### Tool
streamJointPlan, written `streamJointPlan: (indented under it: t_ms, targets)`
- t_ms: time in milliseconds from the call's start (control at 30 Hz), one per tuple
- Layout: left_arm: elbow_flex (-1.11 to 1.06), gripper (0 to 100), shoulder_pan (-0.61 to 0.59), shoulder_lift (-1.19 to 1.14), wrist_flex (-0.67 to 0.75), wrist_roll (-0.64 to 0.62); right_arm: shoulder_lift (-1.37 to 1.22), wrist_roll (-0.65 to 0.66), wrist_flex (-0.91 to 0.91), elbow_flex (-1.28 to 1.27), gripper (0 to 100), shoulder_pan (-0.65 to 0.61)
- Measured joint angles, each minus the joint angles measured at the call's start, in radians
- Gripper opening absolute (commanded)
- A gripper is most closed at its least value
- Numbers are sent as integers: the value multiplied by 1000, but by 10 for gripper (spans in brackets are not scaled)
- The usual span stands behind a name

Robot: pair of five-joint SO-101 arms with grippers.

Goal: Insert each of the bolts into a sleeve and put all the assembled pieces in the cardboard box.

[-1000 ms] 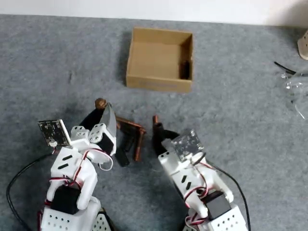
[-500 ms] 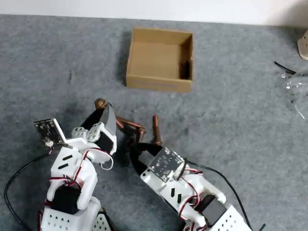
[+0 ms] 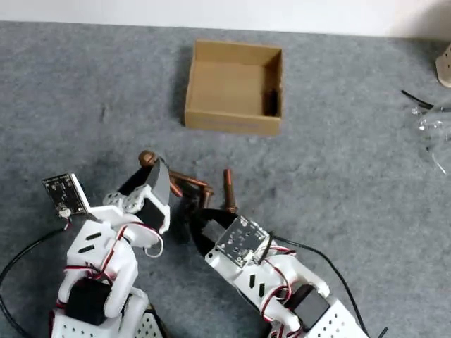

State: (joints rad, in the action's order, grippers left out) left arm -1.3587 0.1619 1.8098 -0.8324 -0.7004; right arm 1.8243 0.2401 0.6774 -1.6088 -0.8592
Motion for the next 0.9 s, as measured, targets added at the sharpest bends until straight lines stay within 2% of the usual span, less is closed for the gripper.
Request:
streamJointPlan:
  t_ms: [133,333,633,900]
  targets:
    - [5,5,-3,0,-2,-2,0,0,-12,0,5,0]
    - [5,5,72,0,-6,0,0,0,-35,-37,5,0]
    - [6,5,75,0,-11,3,0,2,-35,-37,5,25]
    - [80,5,75,0,-109,0,0,2,-35,-37,5,34]
